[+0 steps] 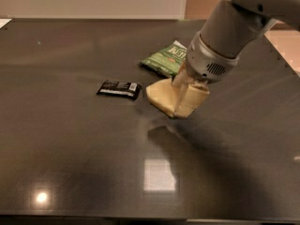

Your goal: Move sponge near green jalapeno chip bag

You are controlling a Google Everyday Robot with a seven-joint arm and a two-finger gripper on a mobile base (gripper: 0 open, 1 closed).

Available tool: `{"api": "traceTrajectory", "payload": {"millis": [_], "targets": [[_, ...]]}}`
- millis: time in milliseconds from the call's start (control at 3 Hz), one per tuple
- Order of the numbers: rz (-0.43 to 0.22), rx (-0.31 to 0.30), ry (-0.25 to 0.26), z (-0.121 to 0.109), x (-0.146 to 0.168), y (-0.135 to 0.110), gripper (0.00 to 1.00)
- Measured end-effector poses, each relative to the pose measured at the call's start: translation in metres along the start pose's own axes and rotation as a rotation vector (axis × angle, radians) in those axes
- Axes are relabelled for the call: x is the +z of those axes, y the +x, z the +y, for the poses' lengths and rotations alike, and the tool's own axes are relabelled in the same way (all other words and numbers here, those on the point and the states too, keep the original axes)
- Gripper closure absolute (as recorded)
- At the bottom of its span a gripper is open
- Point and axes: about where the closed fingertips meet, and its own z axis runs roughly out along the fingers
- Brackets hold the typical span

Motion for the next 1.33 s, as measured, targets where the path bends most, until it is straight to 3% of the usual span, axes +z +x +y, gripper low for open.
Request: {"api": "traceTrajectory", "payload": {"millis": [333, 1000, 1333], "targets": [[0.0, 0.034, 0.027, -0.05, -0.004, 0.006, 1.0], [0.014, 0.143, 0.063, -0.119, 0.01, 0.044, 1.0], [0.014, 0.173, 0.075, -0.141, 0.019, 0.061, 0.83]]}}
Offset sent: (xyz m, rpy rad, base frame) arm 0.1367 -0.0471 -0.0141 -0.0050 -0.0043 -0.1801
